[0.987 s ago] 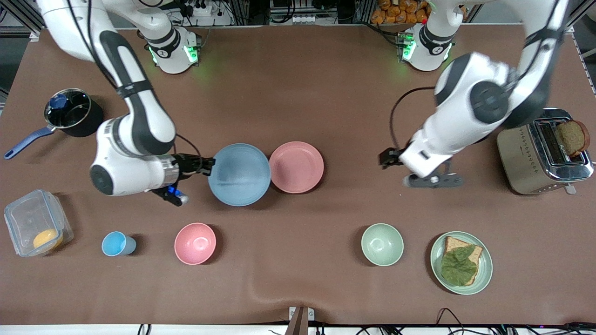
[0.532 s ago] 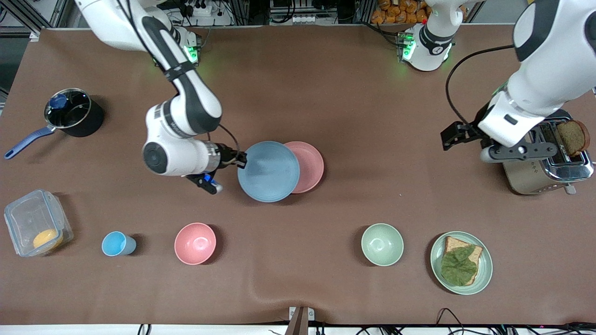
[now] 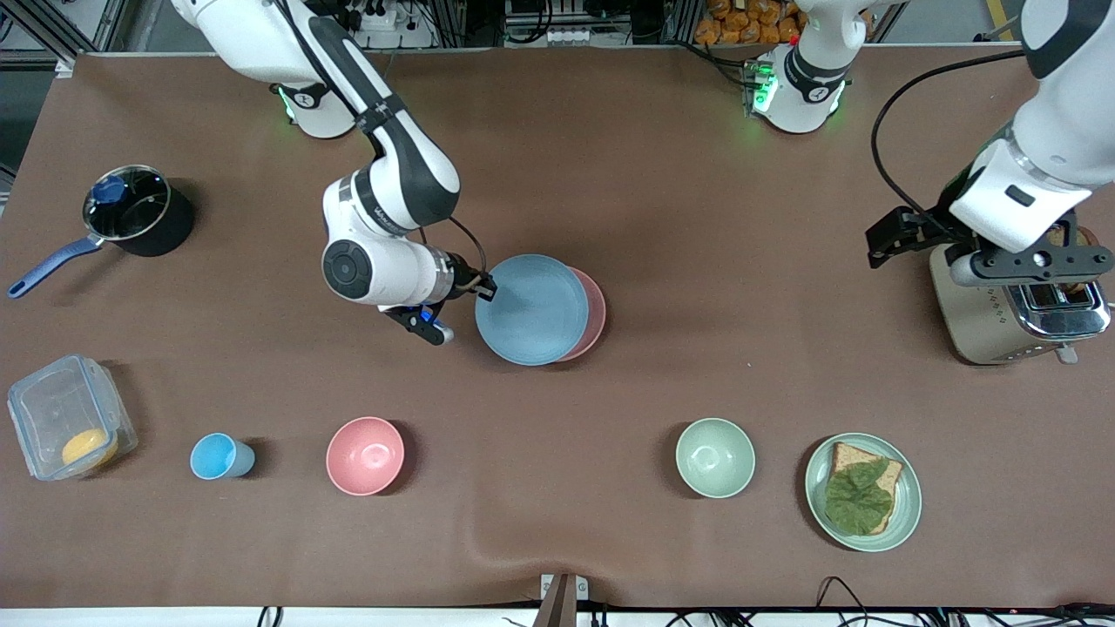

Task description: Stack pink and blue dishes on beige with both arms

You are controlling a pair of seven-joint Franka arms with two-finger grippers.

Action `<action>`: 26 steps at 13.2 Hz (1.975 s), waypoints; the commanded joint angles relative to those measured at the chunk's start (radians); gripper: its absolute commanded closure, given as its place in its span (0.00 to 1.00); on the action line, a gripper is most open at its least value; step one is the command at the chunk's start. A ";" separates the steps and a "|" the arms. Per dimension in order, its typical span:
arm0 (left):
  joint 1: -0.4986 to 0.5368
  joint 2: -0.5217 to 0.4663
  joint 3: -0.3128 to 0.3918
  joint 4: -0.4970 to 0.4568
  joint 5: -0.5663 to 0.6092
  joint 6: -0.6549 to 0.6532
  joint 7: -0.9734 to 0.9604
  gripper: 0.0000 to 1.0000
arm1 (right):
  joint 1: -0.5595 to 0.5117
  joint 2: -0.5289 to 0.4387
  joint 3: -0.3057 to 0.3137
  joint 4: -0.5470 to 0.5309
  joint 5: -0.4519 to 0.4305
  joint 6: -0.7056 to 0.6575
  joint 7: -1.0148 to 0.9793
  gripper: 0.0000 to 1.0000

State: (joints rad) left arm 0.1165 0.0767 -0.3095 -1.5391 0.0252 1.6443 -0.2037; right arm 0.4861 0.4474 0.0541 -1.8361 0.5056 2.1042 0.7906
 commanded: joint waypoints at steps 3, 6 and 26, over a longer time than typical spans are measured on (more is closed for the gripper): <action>-0.179 -0.037 0.205 -0.013 0.022 -0.021 0.070 0.00 | 0.086 -0.019 -0.010 -0.086 0.060 0.155 0.009 1.00; -0.232 -0.055 0.260 -0.042 0.012 -0.021 0.070 0.00 | 0.106 -0.010 -0.011 -0.095 0.060 0.178 0.016 1.00; -0.232 -0.098 0.283 -0.081 0.007 -0.021 0.072 0.00 | -0.076 -0.148 -0.069 -0.012 -0.082 -0.237 -0.137 0.00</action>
State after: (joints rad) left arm -0.1056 -0.0093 -0.0308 -1.6153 0.0252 1.6278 -0.1459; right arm 0.5018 0.3567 -0.0225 -1.8628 0.4914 1.9881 0.7297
